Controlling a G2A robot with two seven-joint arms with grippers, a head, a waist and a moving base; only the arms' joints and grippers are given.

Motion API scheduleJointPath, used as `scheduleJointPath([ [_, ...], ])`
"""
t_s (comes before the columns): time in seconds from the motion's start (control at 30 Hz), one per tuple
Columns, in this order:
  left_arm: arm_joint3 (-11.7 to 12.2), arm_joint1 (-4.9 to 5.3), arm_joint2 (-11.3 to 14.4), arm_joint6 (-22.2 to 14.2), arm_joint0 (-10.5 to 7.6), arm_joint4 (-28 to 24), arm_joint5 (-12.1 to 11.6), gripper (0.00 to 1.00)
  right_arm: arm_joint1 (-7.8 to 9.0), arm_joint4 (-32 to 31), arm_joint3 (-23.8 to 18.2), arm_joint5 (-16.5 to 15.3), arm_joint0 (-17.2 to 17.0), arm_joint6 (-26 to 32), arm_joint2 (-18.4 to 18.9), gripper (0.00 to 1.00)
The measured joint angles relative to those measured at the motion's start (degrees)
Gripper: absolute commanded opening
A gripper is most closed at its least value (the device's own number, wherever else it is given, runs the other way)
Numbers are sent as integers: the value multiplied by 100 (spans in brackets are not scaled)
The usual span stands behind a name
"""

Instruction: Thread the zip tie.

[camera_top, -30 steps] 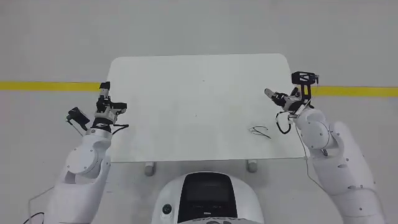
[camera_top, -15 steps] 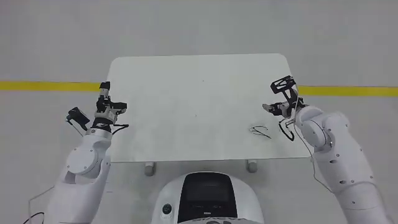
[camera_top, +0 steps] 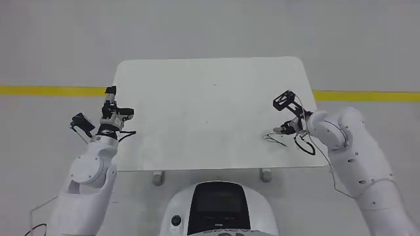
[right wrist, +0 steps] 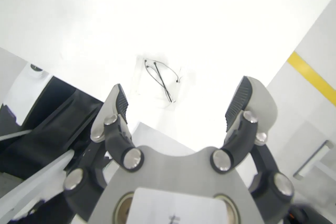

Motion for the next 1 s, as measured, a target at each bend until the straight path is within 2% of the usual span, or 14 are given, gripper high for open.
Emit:
scheduleJointPath([
  [0.37,0,0,0,0,0,0,0,100,3,81,88,-1,5,-5,-90,100],
  [0.63,0,0,0,0,0,0,0,100,5,649,783,-1,548,300,-616,100],
  [1.0,0,0,0,0,0,0,0,100,11,664,842,-1,520,334,-717,100],
])
